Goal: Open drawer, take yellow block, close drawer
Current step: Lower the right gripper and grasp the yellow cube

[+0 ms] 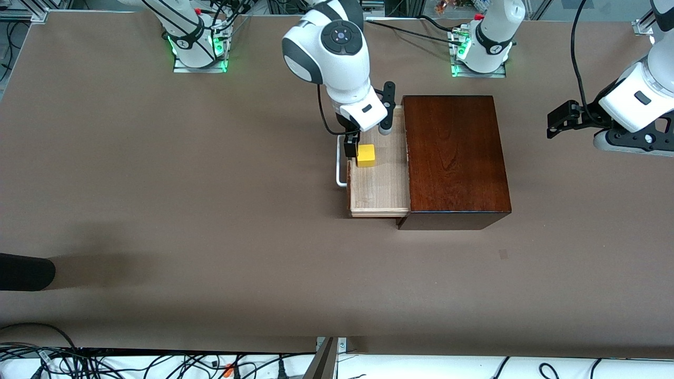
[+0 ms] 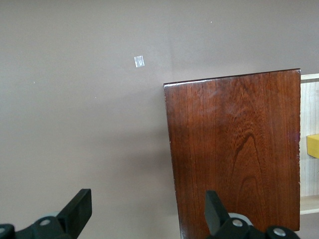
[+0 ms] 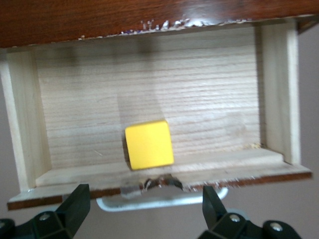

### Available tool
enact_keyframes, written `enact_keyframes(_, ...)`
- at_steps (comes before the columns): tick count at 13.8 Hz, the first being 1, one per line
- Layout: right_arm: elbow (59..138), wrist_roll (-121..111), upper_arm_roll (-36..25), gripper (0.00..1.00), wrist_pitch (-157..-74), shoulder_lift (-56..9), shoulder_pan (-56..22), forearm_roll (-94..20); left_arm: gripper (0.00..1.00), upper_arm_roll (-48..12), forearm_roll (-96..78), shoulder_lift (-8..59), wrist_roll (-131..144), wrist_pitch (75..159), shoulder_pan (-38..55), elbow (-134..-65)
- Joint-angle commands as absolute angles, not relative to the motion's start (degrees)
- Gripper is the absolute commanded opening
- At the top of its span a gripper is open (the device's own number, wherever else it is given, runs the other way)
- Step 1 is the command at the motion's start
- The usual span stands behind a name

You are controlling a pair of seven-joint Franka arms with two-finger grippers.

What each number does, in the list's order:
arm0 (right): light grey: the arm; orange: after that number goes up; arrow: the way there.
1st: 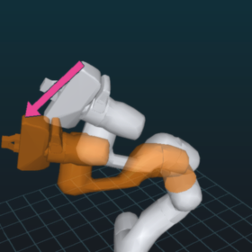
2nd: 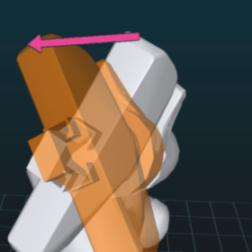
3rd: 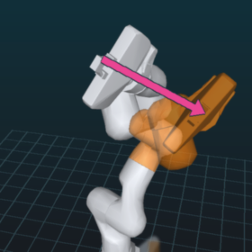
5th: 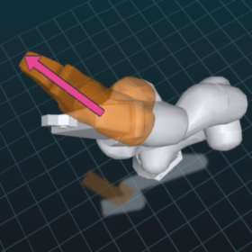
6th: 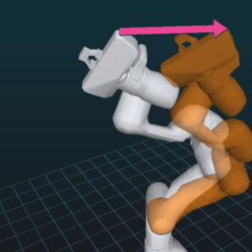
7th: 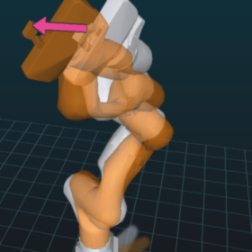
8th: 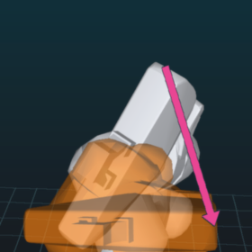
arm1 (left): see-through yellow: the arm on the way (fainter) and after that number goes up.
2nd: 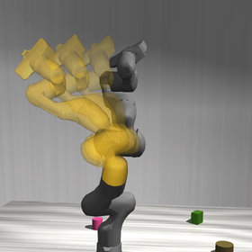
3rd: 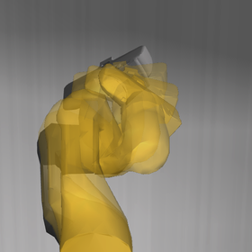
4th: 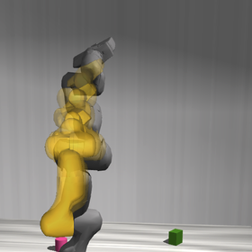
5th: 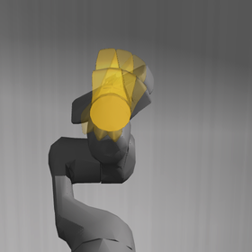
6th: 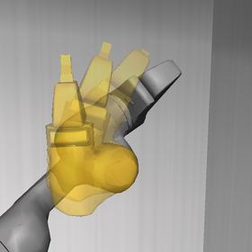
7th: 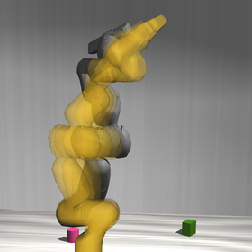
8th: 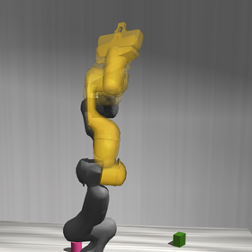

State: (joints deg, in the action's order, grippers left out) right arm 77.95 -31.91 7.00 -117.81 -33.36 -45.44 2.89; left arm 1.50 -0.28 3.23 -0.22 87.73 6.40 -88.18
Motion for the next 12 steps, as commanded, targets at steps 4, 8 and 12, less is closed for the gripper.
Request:
enact_keyframes(4, 75.76, -29.44, 6.07, 1.00, -118.65, -38.14, -49.31, 7.64, 1.00, 1.41, 0.88, 2.02, -1.32, 88.15, 6.68, -89.21)
enact_keyframes(8, 74.80, -29.44, 6.15, 1.00, -119.87, -39.89, -49.48, 10.55, 1.00, 1.41, 0.88, 2.11, -1.32, 88.15, 6.59, -89.21)
enact_keyframes(12, 74.53, -29.79, 6.15, 1.00, -121.29, -41.22, -49.57, 10.81, 1.00, 1.41, 0.79, 2.02, -1.32, 88.15, 6.68, -89.21)
